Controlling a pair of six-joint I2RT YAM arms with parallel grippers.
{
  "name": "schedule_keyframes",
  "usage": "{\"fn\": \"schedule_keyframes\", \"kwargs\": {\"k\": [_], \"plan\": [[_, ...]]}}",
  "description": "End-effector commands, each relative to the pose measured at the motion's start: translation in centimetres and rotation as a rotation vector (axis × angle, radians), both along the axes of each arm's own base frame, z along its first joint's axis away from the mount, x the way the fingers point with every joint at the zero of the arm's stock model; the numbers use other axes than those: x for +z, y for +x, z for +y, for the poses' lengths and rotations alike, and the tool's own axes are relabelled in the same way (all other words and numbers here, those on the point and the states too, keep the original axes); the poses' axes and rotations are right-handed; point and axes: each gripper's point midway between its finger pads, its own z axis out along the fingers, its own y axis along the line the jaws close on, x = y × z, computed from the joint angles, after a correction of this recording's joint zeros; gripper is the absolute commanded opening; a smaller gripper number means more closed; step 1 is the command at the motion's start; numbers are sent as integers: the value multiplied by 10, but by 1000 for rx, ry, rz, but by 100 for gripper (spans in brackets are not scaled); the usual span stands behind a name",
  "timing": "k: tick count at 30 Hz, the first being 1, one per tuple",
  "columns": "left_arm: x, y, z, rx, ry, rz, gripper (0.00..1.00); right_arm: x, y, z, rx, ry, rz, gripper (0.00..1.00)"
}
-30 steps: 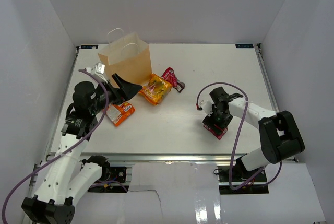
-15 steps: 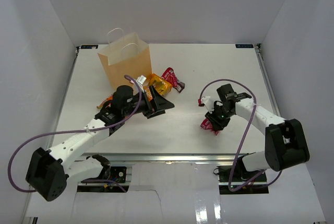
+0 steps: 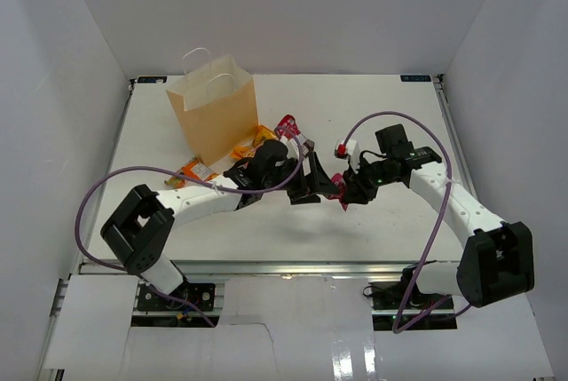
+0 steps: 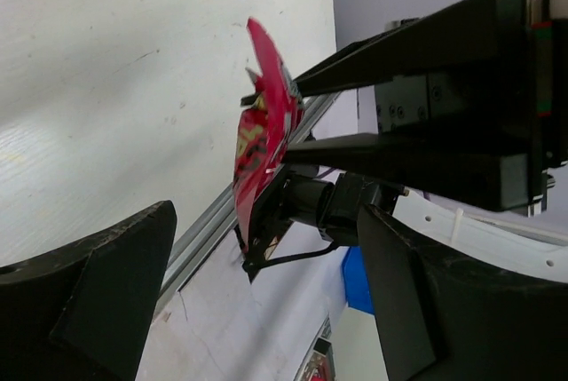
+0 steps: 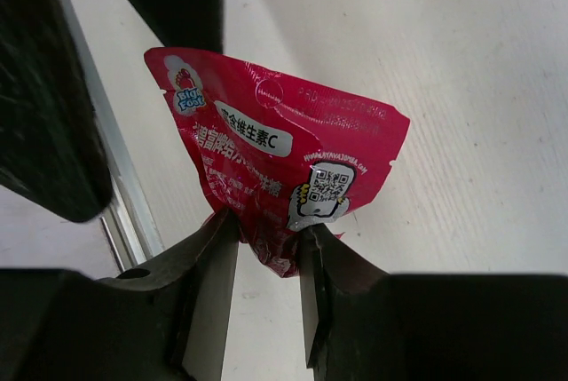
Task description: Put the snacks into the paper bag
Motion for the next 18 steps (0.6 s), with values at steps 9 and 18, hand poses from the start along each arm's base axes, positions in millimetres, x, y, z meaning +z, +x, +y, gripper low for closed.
{"fn": "schedule_keyframes", "kwargs": {"k": [9,18], "plan": [[16,7,-20,-59,-28,-94,53,44,-9,27,95,197,-25,9],[27,24,-2,-3,91,-240,14,48,-6,26,95,195,-50,54]]}}
